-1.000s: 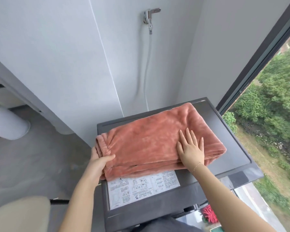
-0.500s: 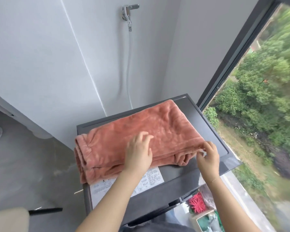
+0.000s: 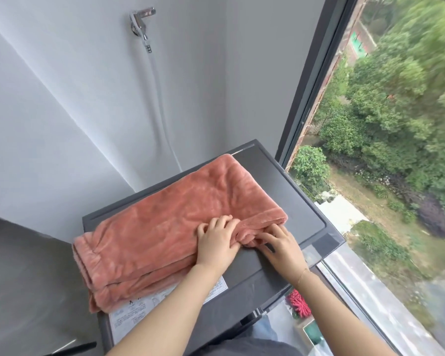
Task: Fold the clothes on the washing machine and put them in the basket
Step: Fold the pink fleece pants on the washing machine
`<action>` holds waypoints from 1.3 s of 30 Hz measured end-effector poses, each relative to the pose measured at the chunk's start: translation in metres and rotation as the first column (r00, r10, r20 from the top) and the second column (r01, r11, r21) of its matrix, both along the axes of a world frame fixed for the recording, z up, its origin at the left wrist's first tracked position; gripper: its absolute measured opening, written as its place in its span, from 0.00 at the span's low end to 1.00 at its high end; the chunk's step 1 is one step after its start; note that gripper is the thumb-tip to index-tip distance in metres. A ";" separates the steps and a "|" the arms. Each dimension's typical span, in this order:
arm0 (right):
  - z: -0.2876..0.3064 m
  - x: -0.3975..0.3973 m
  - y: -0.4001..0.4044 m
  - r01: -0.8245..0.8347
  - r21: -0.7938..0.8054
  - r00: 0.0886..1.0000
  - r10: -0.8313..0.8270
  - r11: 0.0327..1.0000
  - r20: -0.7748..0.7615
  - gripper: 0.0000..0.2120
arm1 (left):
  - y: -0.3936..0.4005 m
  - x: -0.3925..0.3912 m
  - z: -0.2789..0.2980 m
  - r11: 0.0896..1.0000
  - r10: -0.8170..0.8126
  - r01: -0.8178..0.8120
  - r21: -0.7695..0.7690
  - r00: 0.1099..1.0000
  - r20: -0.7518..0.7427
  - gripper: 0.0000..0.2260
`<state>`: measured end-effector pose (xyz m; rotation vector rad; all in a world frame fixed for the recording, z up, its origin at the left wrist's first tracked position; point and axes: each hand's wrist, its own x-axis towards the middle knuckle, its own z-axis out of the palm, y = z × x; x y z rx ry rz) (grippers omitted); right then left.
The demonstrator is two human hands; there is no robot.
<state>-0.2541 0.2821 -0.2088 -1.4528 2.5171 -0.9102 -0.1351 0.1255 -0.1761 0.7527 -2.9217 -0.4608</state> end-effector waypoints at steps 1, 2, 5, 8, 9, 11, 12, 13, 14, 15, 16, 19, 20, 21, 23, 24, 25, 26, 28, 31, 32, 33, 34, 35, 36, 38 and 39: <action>0.002 -0.001 -0.005 0.028 -0.022 1.000 -0.028 0.999 0.005 0.07 | -0.002 -0.002 0.001 1.000 0.000 0.000 0.002 1.000 -0.024 0.22; 0.003 -0.002 -0.009 0.068 -0.045 0.998 -0.068 0.997 -0.002 0.09 | -0.003 -0.003 0.003 1.000 -0.002 0.002 0.008 0.998 -0.068 0.22; 0.016 0.001 -0.022 0.249 -0.126 0.964 -0.258 0.960 -0.059 0.12 | -0.006 -0.001 0.003 0.997 -0.025 0.042 0.062 0.965 -0.261 0.24; 0.020 0.002 -0.030 0.388 -0.150 0.915 -0.399 0.910 -0.057 0.30 | -0.007 0.006 -0.001 0.991 -0.060 0.100 0.088 0.928 -0.369 0.27; 0.019 -0.001 -0.031 0.364 -0.116 0.923 -0.375 0.924 -0.085 0.37 | -0.005 0.007 -0.002 0.989 -0.088 0.125 0.084 0.932 -0.350 0.28; 0.013 -0.010 -0.030 0.274 -0.029 0.953 -0.275 0.961 -0.124 0.43 | -0.001 0.011 -0.006 0.978 -0.174 0.193 0.074 0.962 -0.212 0.29; 0.010 -0.015 -0.028 0.247 0.003 0.965 -0.245 0.969 -0.091 0.43 | 0.002 0.012 -0.009 0.975 -0.208 0.215 0.055 0.971 -0.114 0.29; 0.009 -0.018 -0.026 0.242 0.027 0.970 -0.241 0.970 -0.040 0.41 | 0.005 0.012 -0.010 0.975 -0.218 0.219 0.042 0.975 -0.033 0.31; 0.008 -0.020 -0.026 0.239 0.044 0.971 -0.240 0.970 0.006 0.39 | 0.006 0.012 -0.009 0.978 -0.204 0.203 0.038 0.979 0.014 0.34; 0.009 -0.022 -0.026 0.234 0.054 0.970 -0.237 0.971 0.048 0.37 | 0.007 0.010 -0.007 0.983 -0.183 0.181 0.041 0.982 0.041 0.35; 0.010 -0.024 -0.027 0.231 0.048 0.967 -0.235 0.972 0.098 0.35 | 0.007 0.006 -0.004 0.987 -0.159 0.157 0.032 0.986 0.047 0.34; 0.017 -0.032 -0.034 0.303 -0.017 0.913 -0.286 0.953 0.290 0.25 | 0.007 -0.006 0.005 0.996 -0.082 0.080 -0.048 0.995 -0.049 0.25; 0.020 -0.034 -0.035 0.328 -0.061 0.896 -0.290 0.943 0.336 0.22 | 0.005 -0.009 0.008 0.996 -0.069 0.062 -0.062 0.992 -0.107 0.24; 0.023 -0.035 -0.036 0.341 -0.119 0.889 -0.278 0.933 0.365 0.21 | 0.002 -0.011 0.011 0.996 -0.059 0.048 -0.070 0.984 -0.171 0.24; 0.031 -0.031 -0.038 0.336 -0.222 0.885 -0.226 0.915 0.408 0.19 | -0.005 -0.016 0.018 0.995 -0.050 0.022 -0.099 0.957 -0.287 0.21; 0.036 -0.029 -0.039 0.333 -0.250 0.878 -0.201 0.909 0.435 0.16 | -0.008 -0.017 0.021 0.992 -0.052 0.008 -0.130 0.940 -0.337 0.19; 0.039 -0.028 -0.041 0.334 -0.258 0.864 -0.185 0.907 0.468 0.14 | -0.010 -0.018 0.021 0.989 -0.050 -0.007 -0.150 0.927 -0.371 0.18; 0.039 -0.027 -0.041 0.345 -0.240 0.837 -0.182 0.907 0.516 0.13 | -0.010 -0.017 0.020 0.989 -0.043 -0.014 -0.148 0.925 -0.378 0.18; 0.040 -0.026 -0.038 0.383 -0.121 0.719 -0.214 0.916 0.661 0.11 | -0.003 -0.013 0.013 0.994 -0.041 0.009 -0.109 0.952 -0.302 0.18; 0.046 -0.038 -0.030 0.459 0.020 0.336 -0.194 0.888 0.922 0.12 | 0.009 0.004 -0.004 0.989 -0.139 0.136 -0.050 0.989 -0.059 0.22; 0.051 -0.045 -0.030 0.483 0.049 0.237 -0.184 0.874 0.954 0.10 | 0.010 0.009 -0.005 0.982 -0.186 0.186 -0.035 0.983 0.006 0.24; 0.054 -0.052 -0.031 0.495 0.092 0.194 -0.213 0.864 0.958 0.09 | 0.010 0.014 -0.004 0.975 -0.222 0.222 -0.020 0.975 0.018 0.26; 0.056 -0.060 -0.033 0.490 0.137 0.185 -0.256 0.861 0.949 0.11 | 0.008 0.015 0.000 0.973 -0.231 0.231 0.017 0.973 -0.015 0.25; 0.055 -0.066 -0.036 0.468 0.166 0.215 -0.294 0.868 0.931 0.14 | 0.006 0.016 0.004 0.978 -0.196 0.200 0.054 0.978 -0.077 0.23; 0.054 -0.070 -0.039 0.442 0.186 0.272 -0.329 0.877 0.904 0.15 | 0.003 0.016 0.011 0.987 -0.132 0.143 0.074 0.982 -0.133 0.22; 0.055 -0.075 -0.050 0.352 0.216 0.371 -0.348 0.911 0.861 0.17 | -0.004 0.019 0.011 0.999 -0.001 0.005 0.051 0.995 -0.096 0.22; 0.057 -0.078 -0.054 0.304 0.234 0.339 -0.334 0.924 0.879 0.20 | -0.008 0.020 0.008 0.999 0.012 -0.012 0.040 1.000 0.005 0.23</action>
